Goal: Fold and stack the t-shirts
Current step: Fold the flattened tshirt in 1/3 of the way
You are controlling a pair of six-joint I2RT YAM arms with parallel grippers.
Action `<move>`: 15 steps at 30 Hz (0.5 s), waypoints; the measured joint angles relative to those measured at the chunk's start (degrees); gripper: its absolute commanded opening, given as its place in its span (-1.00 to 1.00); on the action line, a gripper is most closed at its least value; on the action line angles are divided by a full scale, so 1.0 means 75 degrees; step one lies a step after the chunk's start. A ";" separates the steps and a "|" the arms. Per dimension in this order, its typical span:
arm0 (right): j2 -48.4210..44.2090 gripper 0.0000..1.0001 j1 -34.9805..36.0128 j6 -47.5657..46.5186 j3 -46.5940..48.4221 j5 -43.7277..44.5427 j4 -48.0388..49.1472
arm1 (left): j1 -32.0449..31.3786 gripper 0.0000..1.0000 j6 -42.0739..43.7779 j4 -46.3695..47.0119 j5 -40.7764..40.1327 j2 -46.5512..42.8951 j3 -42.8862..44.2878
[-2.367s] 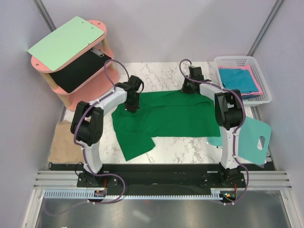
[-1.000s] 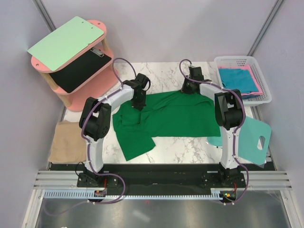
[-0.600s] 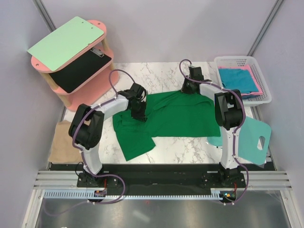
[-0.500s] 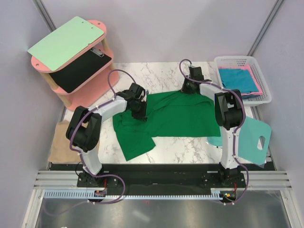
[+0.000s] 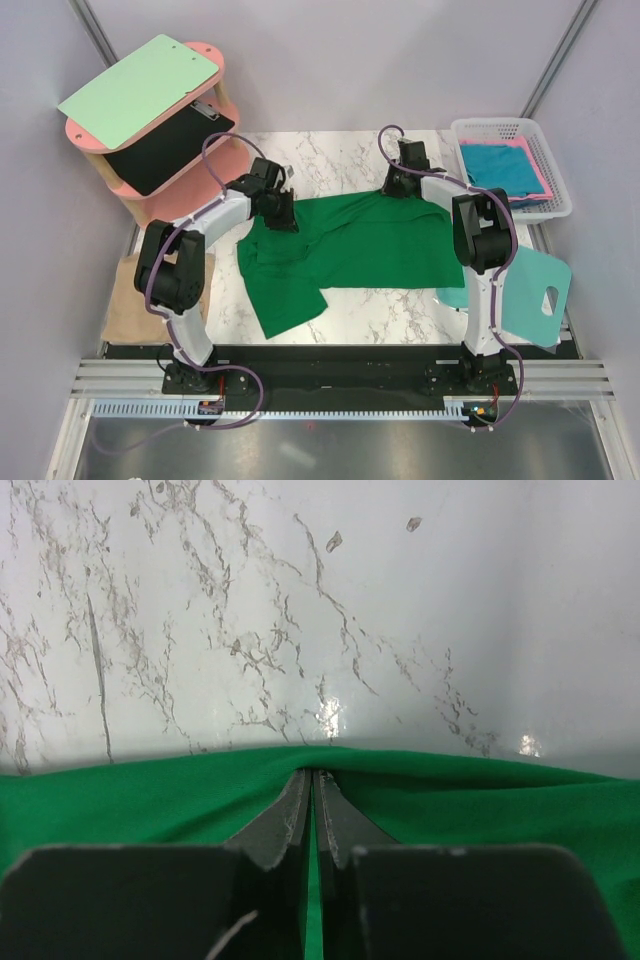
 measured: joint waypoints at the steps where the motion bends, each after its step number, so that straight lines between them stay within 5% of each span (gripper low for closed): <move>1: -0.0017 -0.79 -0.0006 0.0000 -0.0032 -0.0003 0.0026 | 0.0114 -0.96 0.0000 0.0015 -0.0012 0.0012 0.0102; 15: -0.0603 -0.62 -0.0152 -0.0119 -0.0627 0.0160 -0.0428 | 0.0548 -0.96 0.0064 -0.0641 -0.1527 0.1827 0.2256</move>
